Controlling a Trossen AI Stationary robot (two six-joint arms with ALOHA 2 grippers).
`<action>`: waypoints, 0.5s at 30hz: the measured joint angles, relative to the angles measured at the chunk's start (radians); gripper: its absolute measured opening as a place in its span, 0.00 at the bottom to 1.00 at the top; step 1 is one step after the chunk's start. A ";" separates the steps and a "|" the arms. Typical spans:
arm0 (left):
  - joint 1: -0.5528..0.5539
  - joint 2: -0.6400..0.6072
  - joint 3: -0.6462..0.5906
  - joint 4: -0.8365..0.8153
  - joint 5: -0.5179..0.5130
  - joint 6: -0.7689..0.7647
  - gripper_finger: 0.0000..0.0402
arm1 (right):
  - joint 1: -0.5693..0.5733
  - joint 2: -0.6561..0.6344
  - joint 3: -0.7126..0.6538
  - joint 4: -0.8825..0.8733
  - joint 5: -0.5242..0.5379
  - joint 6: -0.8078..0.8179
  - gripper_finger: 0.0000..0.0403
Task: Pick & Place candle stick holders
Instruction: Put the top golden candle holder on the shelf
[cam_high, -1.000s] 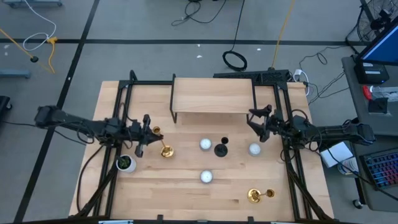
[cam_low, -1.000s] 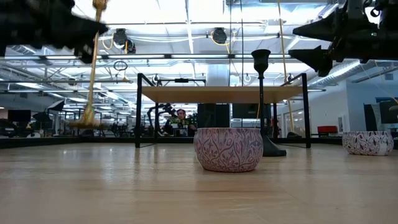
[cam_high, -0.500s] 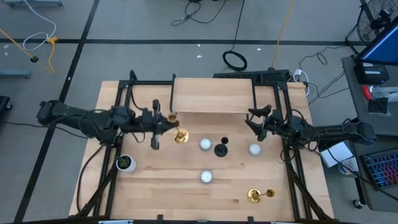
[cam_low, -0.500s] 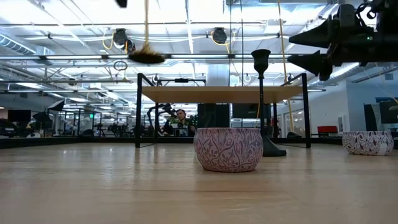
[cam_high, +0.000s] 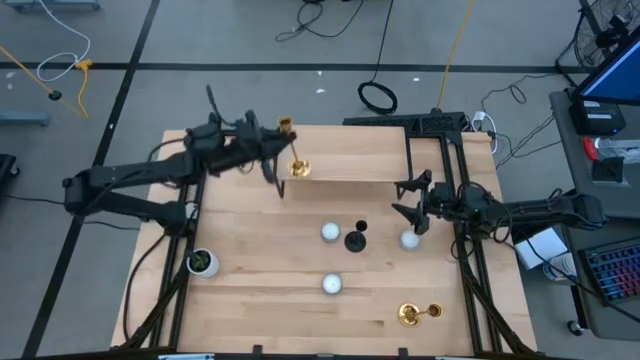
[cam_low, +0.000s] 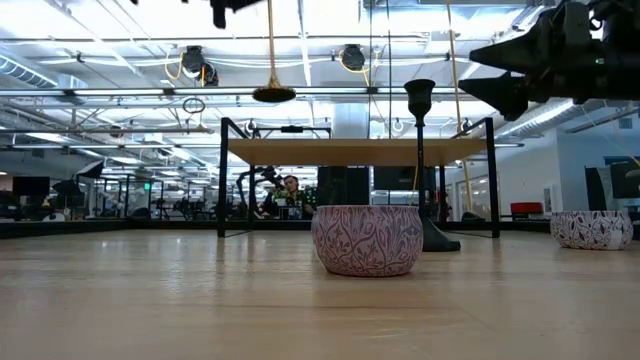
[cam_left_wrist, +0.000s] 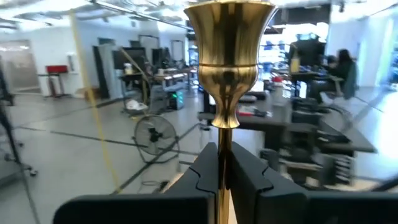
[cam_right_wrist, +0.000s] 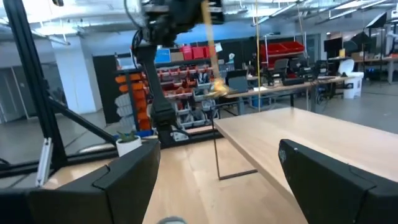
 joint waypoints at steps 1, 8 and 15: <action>0.033 0.014 0.000 0.019 0.017 -0.021 0.04 | 0.000 0.005 0.000 0.000 0.000 -0.009 0.81; 0.205 0.145 0.000 0.153 0.132 -0.102 0.05 | 0.000 0.039 0.000 0.000 0.000 -0.024 0.81; 0.309 0.214 0.000 0.158 0.127 -0.113 0.06 | 0.000 0.065 0.000 0.000 0.000 -0.022 0.81</action>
